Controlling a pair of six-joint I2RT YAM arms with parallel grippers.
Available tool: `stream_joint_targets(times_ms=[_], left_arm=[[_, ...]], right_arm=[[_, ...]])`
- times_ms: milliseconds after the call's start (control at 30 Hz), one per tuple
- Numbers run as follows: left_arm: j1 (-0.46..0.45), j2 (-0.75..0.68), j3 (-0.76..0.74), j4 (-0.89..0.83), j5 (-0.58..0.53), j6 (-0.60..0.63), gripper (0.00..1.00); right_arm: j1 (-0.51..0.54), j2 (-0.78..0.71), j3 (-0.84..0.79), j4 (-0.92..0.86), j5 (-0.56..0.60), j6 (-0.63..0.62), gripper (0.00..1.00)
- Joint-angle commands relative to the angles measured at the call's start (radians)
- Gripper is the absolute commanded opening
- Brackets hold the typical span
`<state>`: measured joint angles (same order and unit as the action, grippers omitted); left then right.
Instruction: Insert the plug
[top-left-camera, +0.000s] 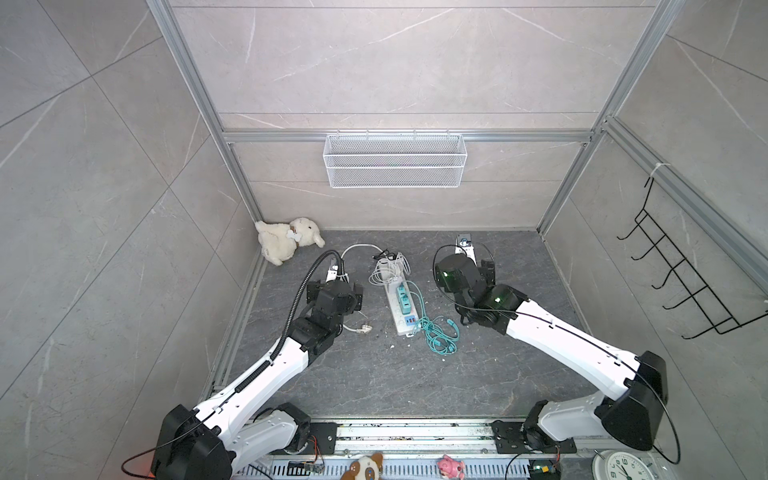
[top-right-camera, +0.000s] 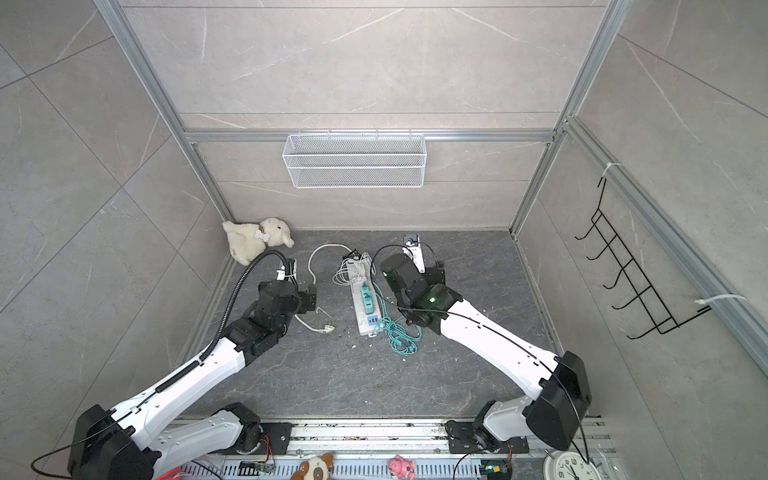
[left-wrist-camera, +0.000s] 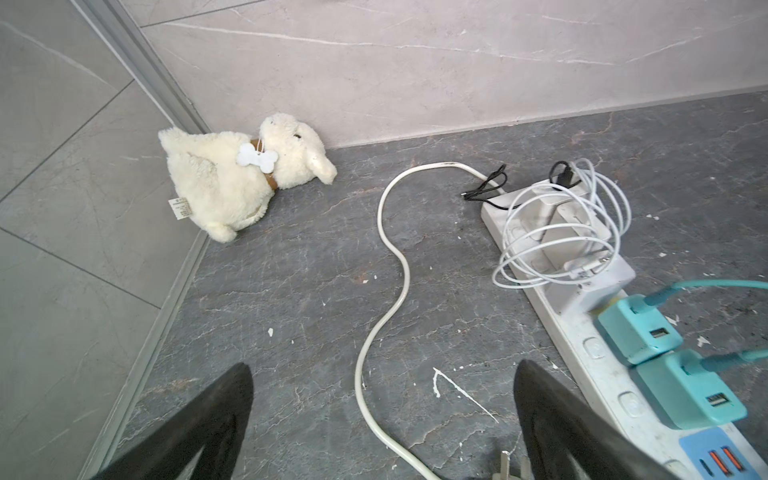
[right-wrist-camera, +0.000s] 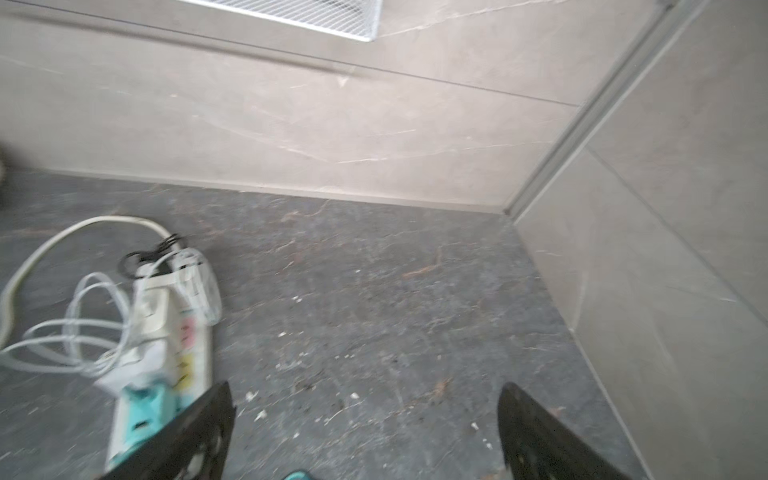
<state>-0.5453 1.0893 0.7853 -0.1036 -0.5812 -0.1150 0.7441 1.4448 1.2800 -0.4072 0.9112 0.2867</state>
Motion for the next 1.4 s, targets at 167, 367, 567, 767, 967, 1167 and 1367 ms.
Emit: stream_joint_targets(times_ms=[167, 367, 567, 767, 967, 1167, 1367], left_arm=[[0.119, 0.106, 0.065, 0.076, 0.048, 0.018, 1.0], [0.25, 0.191, 0.027, 0.194, 0.145, -0.001, 1.0], [0.361, 0.217, -0.064, 0.377, 0.25, -0.005, 1.0], [0.428, 0.285, -0.097, 0.462, 0.331, 0.041, 1.0], [0.48, 0.33, -0.188, 0.659, 0.386, 0.12, 1.0], [0.484, 0.256, -0.257, 0.66, 0.324, 0.163, 1.0], [0.501, 0.181, -0.394, 0.736, 0.298, 0.13, 1.0]], right_arm=[[-0.133, 0.152, 0.089, 0.023, 0.089, 0.02, 0.99], [-0.323, 0.201, 0.094, 0.032, -0.389, 0.042, 0.99], [-0.534, 0.149, 0.023, 0.056, -0.822, 0.022, 0.99], [-0.62, 0.004, -0.215, 0.278, -0.825, 0.035, 0.99], [-0.617, -0.145, -0.634, 0.945, -0.709, -0.012, 0.99], [-0.615, -0.166, -0.787, 1.15, -0.627, -0.064, 0.99], [-0.615, -0.223, -0.812, 1.072, -0.636, -0.046, 0.99]])
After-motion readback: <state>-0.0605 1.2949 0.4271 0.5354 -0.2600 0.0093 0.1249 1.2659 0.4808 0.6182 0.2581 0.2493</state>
